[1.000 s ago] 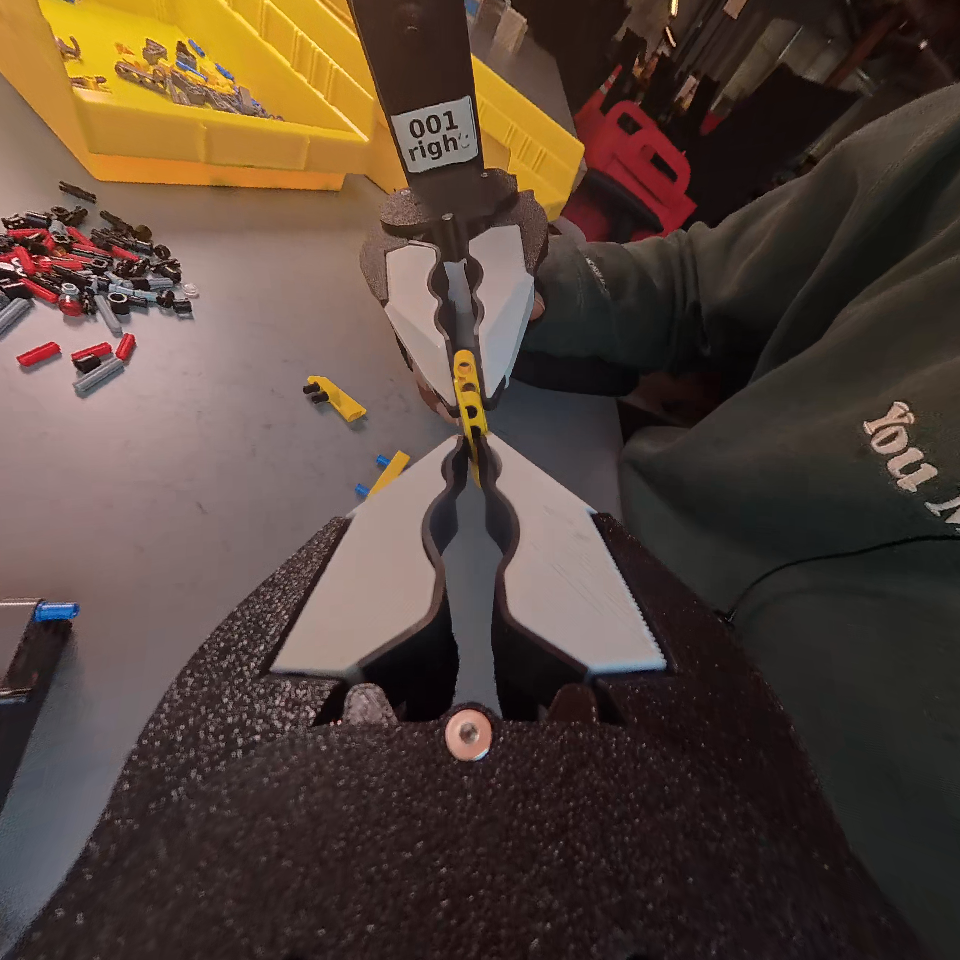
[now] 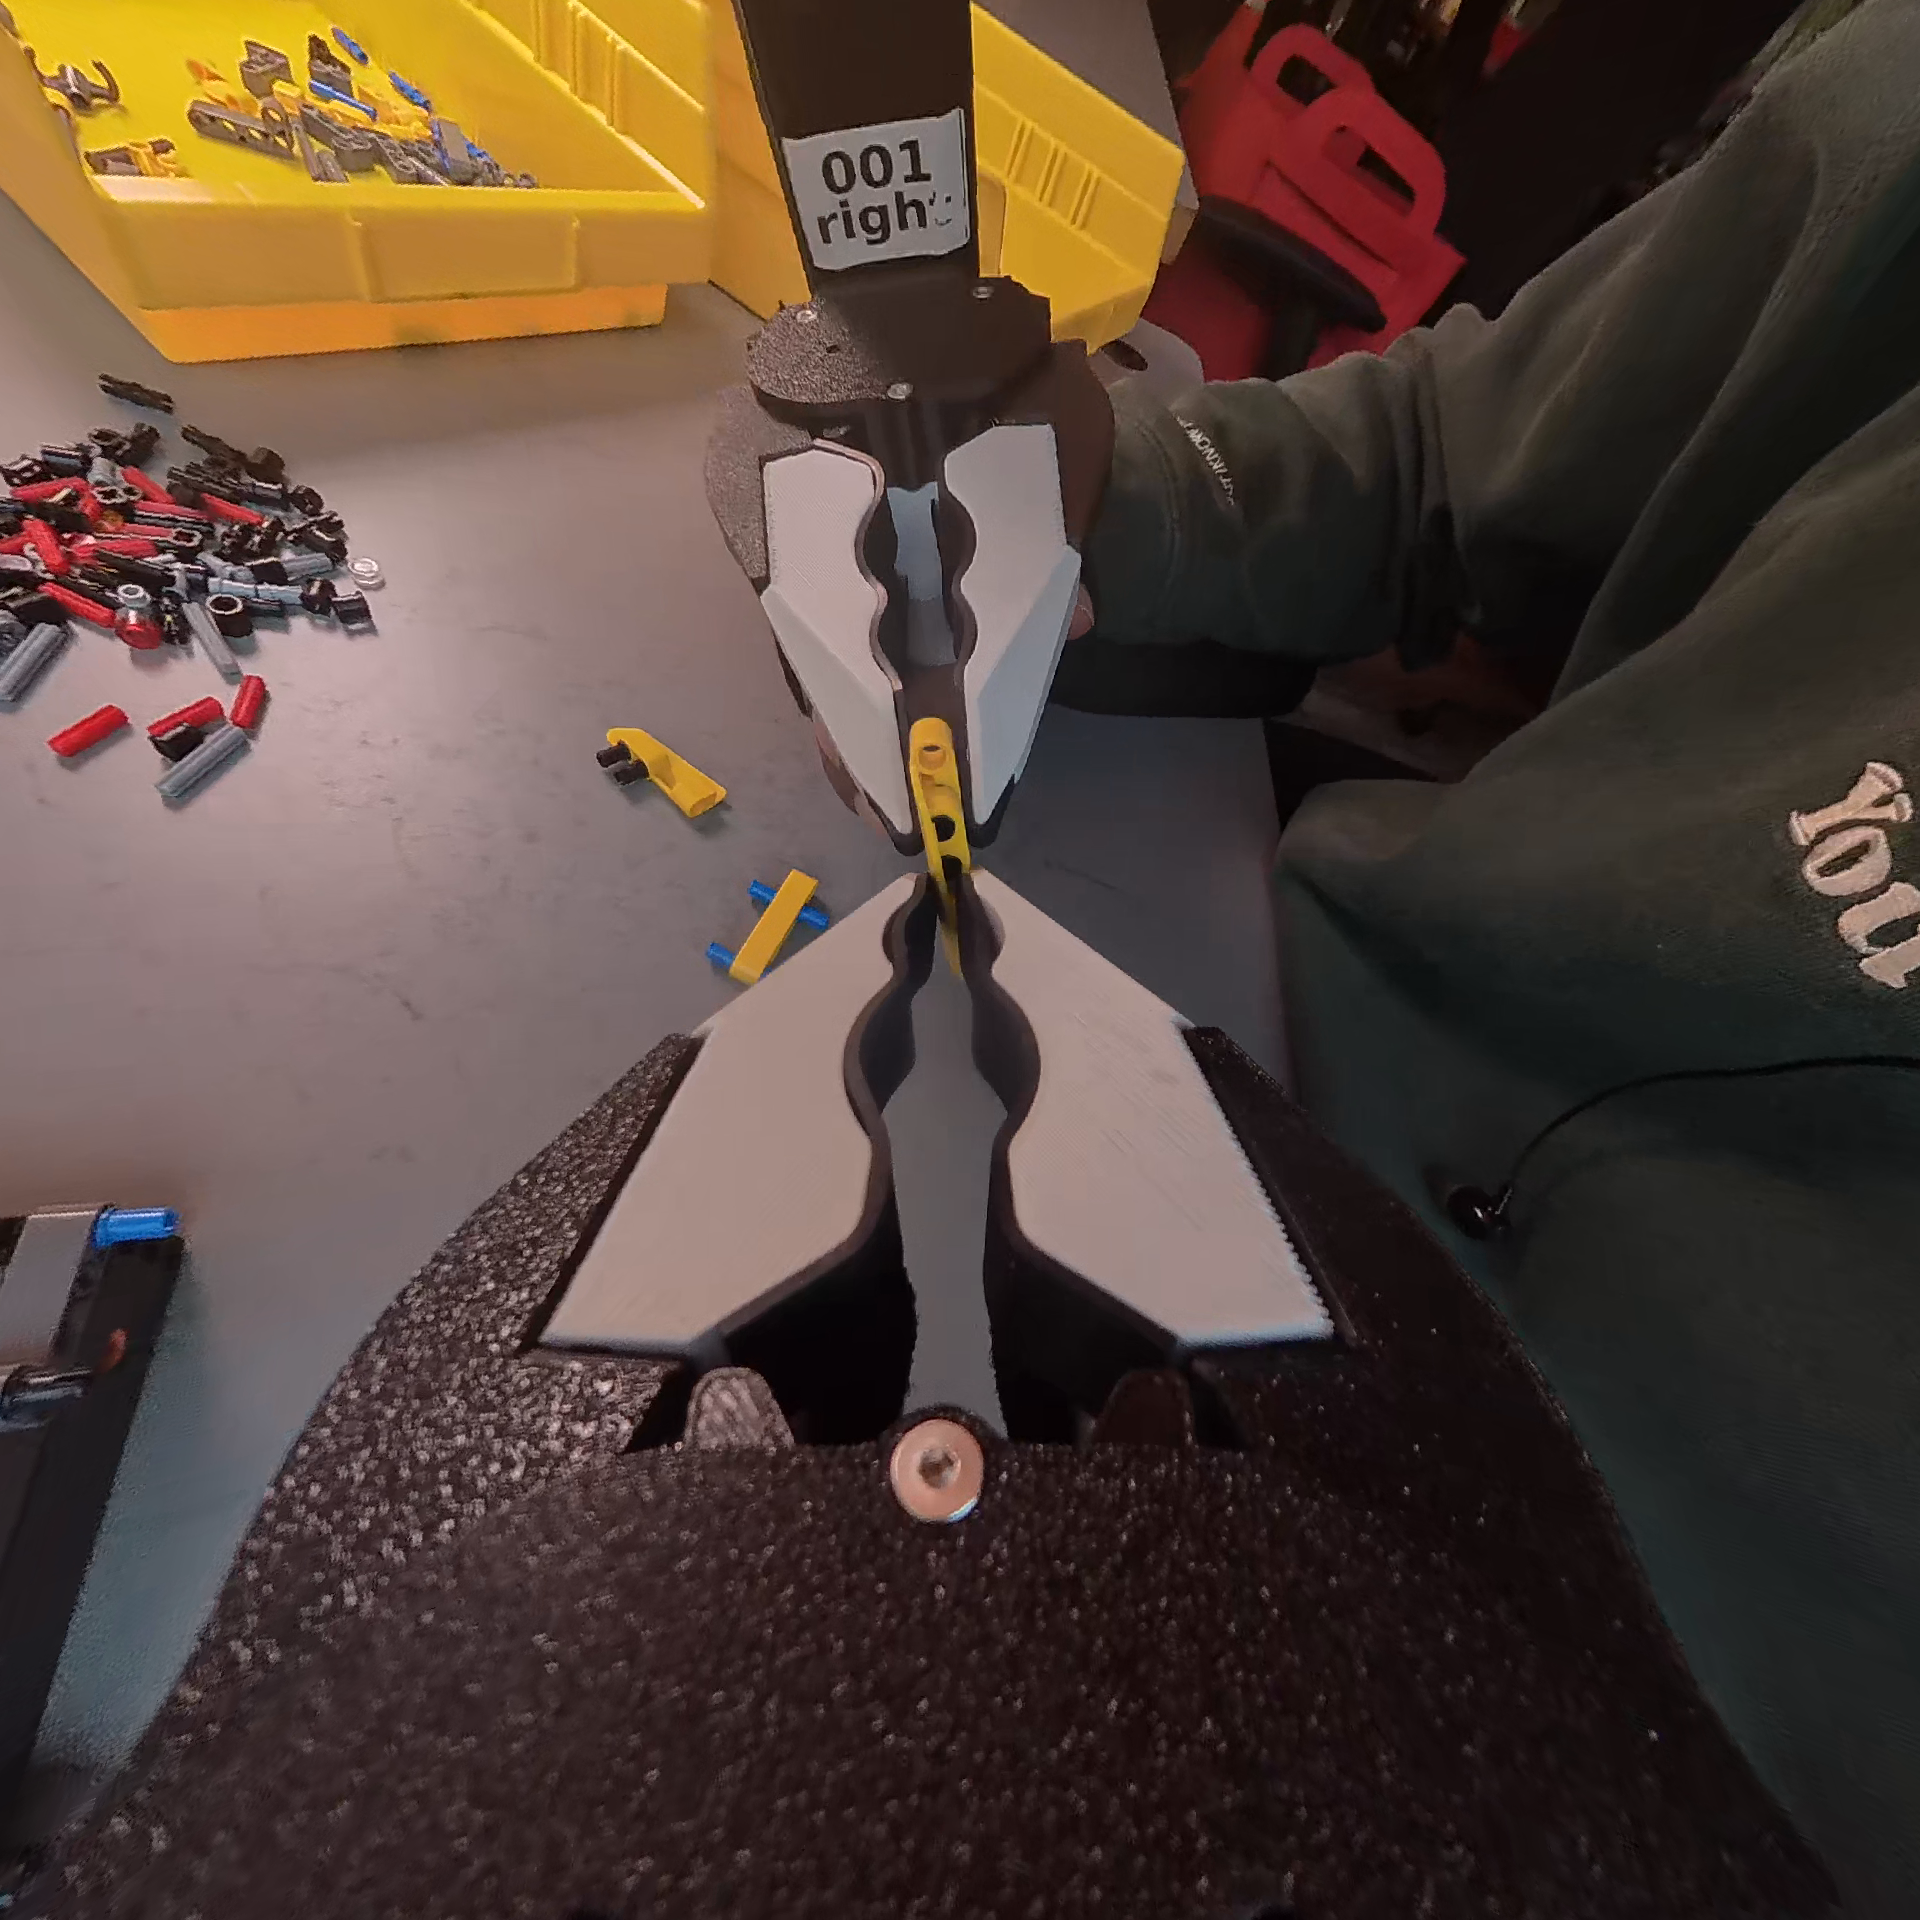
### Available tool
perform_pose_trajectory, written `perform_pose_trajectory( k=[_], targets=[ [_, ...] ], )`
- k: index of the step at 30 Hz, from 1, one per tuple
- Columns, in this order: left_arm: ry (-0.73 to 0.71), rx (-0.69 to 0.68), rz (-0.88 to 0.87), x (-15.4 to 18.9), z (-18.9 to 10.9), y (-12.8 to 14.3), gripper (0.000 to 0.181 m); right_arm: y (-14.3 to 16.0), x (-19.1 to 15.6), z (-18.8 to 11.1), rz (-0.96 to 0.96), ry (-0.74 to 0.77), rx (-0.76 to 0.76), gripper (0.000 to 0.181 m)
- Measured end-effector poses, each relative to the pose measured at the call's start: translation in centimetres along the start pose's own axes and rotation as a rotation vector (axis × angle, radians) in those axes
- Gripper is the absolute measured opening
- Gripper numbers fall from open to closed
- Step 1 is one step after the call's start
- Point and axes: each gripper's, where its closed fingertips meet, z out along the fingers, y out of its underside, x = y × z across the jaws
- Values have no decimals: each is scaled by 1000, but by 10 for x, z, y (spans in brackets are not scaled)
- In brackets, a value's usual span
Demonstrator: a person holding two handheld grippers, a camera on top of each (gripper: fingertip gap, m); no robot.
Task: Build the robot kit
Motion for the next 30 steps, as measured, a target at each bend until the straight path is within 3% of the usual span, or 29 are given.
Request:
perform_pose_trajectory(
  k=[7, 12, 15, 20, 24, 28, 30],
  targets=[
    [52, 36, -53, 0, 4, -1, 2, 0, 2, -2, 52, -11, 12, 6],
    [60, -38, -8, -1, 11, 15, 3, 17, 4, 2, 33, 14, -132, 6],
    [20, 107, -44, -15, 4, -7, 4, -7, 15, -4, -9, 105, -47, 7],
    [-241, 286, -38, -55, -16, -31, 3, -40, 39, -19, -1, 350, 111, 22],
    [-516, 238, 169, -70, -21, -37, 3, -52, 49, -14, -109, 607, 138, 38],
    [-661, 200, 319, -68, -18, -44, 3, -58, 55, -7, -170, 769, 140, 30],
    [-695, 207, 368, -64, -19, -47, 3, -61, 53, -10, -168, 769, 154, 21]
  ],
)
